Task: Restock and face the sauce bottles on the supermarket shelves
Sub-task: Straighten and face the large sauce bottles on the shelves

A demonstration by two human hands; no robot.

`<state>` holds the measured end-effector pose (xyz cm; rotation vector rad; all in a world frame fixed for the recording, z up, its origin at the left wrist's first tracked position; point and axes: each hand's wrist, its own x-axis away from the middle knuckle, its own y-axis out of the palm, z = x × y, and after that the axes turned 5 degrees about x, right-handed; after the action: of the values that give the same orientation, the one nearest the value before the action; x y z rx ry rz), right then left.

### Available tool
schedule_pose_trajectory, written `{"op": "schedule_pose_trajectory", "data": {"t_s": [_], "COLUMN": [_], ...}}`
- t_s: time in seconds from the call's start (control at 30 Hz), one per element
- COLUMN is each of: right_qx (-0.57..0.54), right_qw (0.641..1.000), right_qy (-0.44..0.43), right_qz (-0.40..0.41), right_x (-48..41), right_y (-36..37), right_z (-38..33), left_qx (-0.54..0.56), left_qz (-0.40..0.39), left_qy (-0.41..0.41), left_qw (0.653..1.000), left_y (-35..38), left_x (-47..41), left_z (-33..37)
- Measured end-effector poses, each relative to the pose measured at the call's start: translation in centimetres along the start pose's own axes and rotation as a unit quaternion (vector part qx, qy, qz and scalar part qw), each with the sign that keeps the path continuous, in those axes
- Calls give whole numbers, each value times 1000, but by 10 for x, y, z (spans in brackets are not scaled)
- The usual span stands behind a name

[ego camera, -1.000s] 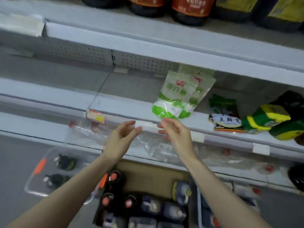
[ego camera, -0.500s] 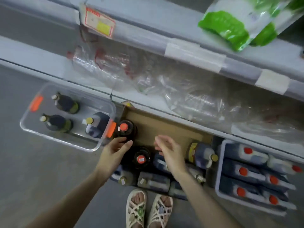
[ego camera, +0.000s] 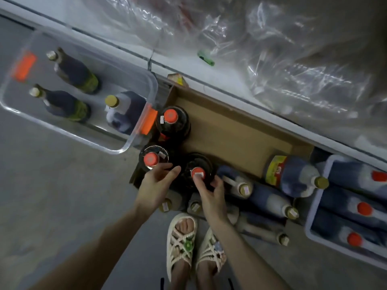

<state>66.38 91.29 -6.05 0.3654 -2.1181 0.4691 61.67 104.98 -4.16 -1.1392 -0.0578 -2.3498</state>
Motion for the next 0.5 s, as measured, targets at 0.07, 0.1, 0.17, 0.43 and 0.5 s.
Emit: {"op": "schedule_pose_trajectory", "data": {"t_s": [0.07, 0.1, 0.17, 0.43, 0.5], "right_qx": [-20, -31, -39, -73, -92], "right_qw": [1000, 999, 999, 995, 992], "right_qy": [3, 7, 32, 67, 79], "right_qz": [1, 2, -1, -22, -34], "right_x": [-4, -8, -13, -33, -40], "right_y": [7, 10, 14, 24, 27], "right_z": [5, 8, 11, -4, -6], "left_qx": [4, 6, 13, 22, 26], "left_qz": [3, 4, 6, -13, -13], "left_qy": [3, 4, 8, 22, 21], "left_qw": [1000, 1000, 1000, 999, 999], "left_y": [-1, -2, -3, -2, -2], "left_x": [-4, -5, -9, -16, -17], "left_z": [-4, -4, -3, 8, 8]}}
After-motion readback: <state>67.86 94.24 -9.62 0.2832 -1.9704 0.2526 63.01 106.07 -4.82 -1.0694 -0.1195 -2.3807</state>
